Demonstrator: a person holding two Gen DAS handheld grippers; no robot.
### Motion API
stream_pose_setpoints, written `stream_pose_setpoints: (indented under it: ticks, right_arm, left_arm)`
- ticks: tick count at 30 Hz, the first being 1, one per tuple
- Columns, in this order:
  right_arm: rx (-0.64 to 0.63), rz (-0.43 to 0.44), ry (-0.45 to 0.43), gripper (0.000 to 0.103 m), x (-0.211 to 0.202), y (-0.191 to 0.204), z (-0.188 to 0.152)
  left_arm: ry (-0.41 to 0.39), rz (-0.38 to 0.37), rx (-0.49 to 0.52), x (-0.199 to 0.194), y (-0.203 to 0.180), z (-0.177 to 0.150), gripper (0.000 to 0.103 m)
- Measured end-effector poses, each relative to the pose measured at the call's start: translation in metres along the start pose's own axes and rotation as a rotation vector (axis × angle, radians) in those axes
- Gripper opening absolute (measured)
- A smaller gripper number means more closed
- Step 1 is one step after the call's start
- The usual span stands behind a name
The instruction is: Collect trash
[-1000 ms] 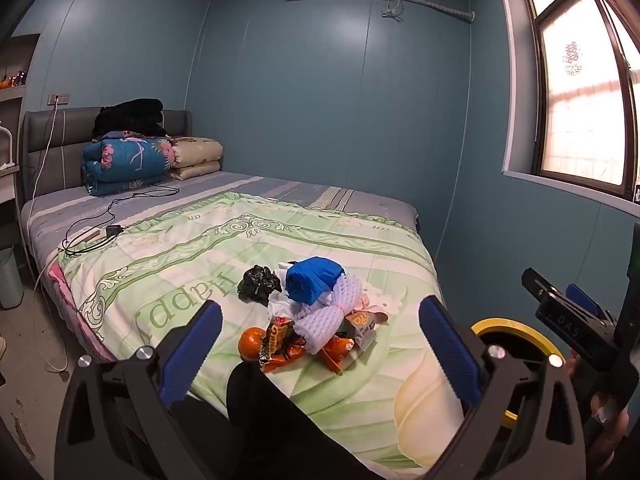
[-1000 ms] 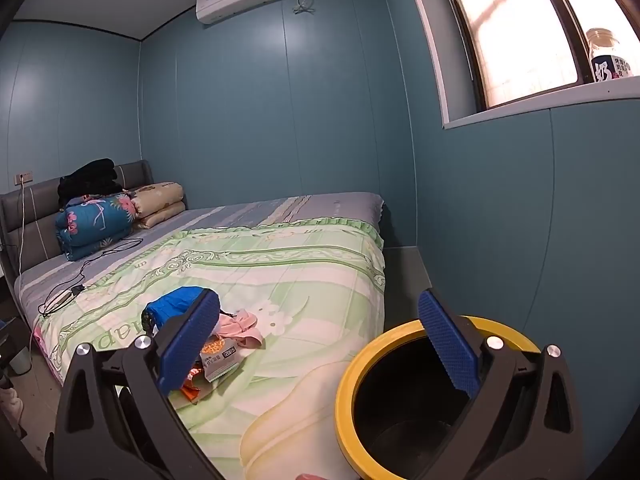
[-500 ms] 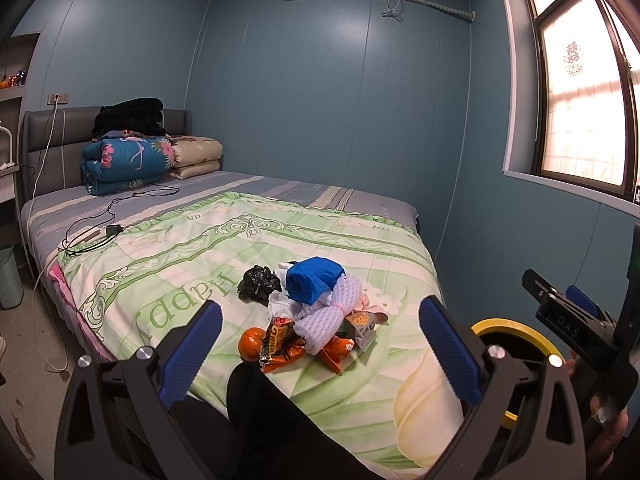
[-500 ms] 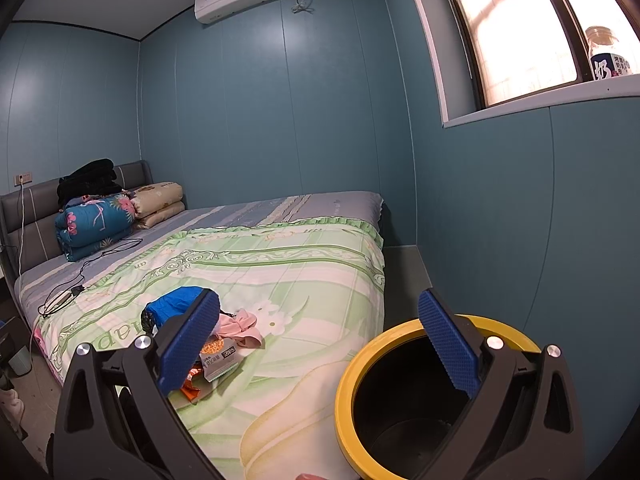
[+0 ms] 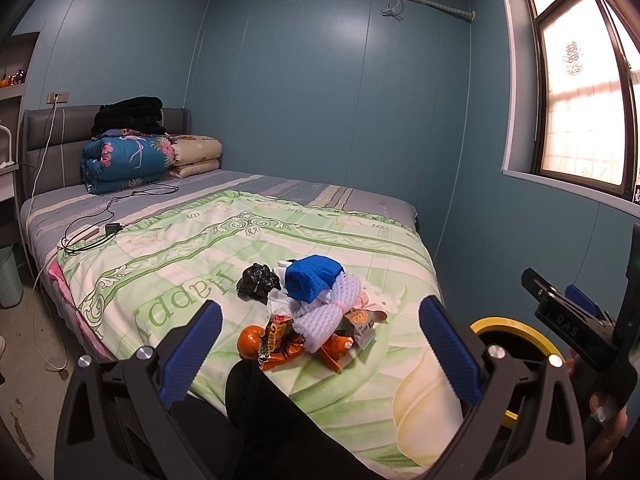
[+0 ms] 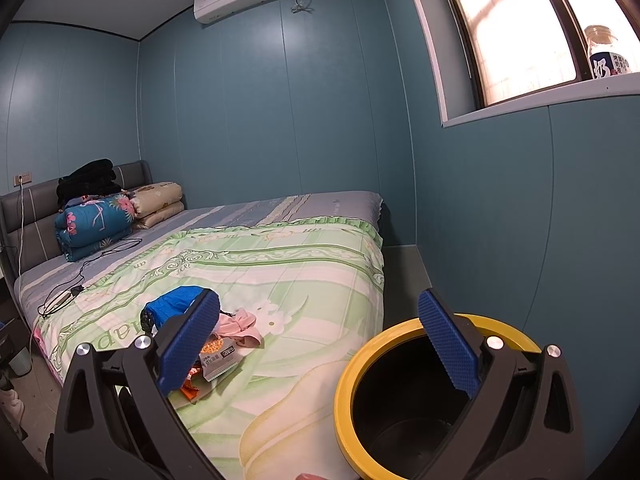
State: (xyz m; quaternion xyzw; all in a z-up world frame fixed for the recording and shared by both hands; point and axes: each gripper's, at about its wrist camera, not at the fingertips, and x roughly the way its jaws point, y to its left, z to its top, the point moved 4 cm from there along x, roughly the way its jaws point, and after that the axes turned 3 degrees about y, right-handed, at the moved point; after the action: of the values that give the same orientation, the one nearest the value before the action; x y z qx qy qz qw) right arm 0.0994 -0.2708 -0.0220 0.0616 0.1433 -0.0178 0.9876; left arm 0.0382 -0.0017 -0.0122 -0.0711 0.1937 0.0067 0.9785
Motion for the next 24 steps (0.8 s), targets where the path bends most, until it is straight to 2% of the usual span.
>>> stream_pose_setpoints:
  ticks: [24]
  right_arm:
    - [-0.002,0.0,0.009,0.095,0.0023,-0.0007,-0.0042]
  left_arm:
    - [0.005,-0.002,-0.001,0.0013,0.0005,-0.0025,0.095]
